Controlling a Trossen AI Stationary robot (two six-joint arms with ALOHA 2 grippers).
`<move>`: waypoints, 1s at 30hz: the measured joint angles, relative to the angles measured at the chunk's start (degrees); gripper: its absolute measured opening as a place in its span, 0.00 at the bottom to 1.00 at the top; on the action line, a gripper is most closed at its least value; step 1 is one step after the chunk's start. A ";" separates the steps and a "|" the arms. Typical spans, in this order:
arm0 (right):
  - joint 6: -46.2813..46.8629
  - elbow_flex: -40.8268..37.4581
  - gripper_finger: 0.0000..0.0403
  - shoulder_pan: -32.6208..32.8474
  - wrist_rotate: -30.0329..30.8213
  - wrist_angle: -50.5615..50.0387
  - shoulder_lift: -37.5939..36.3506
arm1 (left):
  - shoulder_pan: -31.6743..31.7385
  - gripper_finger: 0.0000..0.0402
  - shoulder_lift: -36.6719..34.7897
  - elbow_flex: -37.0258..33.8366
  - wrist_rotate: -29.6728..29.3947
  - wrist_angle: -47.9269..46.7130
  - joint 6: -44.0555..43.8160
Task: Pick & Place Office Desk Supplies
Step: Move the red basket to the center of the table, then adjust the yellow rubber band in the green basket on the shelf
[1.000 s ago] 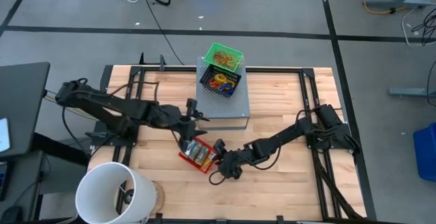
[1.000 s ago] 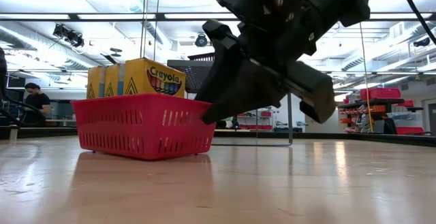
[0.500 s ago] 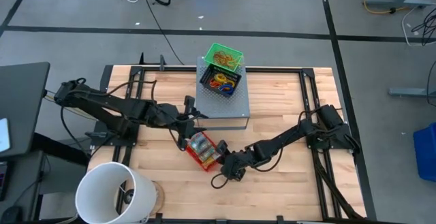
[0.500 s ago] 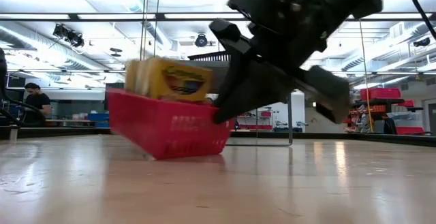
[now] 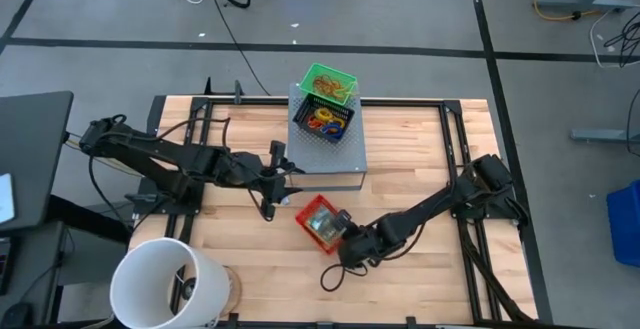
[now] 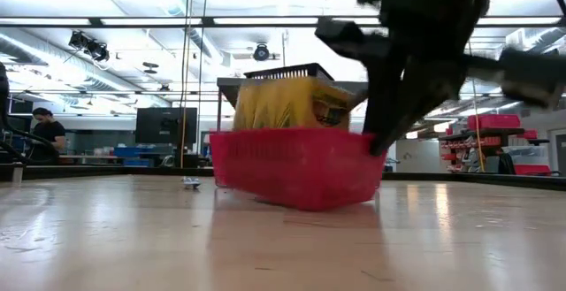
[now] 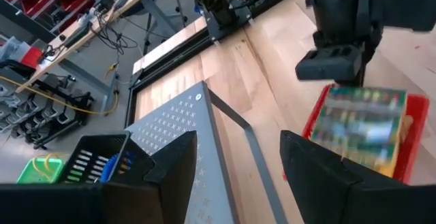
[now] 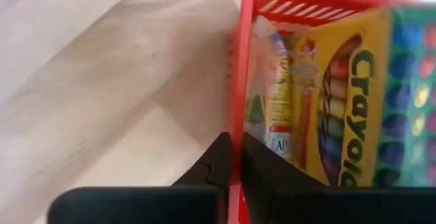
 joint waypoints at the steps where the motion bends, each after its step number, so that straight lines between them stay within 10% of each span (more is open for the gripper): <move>1: 0.44 1.59 0.04 0.08 -0.26 -2.58 0.00 | 0.00 0.54 0.00 -0.01 0.00 0.00 -0.20; 9: 5.70 6.06 0.09 0.91 -4.33 -18.04 -0.02 | -0.07 0.54 -0.13 0.00 0.01 -1.86 -1.80; 22: 14.48 6.12 0.34 3.02 -4.90 -13.62 -1.18 | -0.13 0.54 -0.15 0.00 2.03 -7.98 -14.40; 30: 16.95 6.21 0.33 4.91 -5.81 -6.51 -5.77 | -0.04 0.54 -0.28 -5.73 13.75 12.53 -12.12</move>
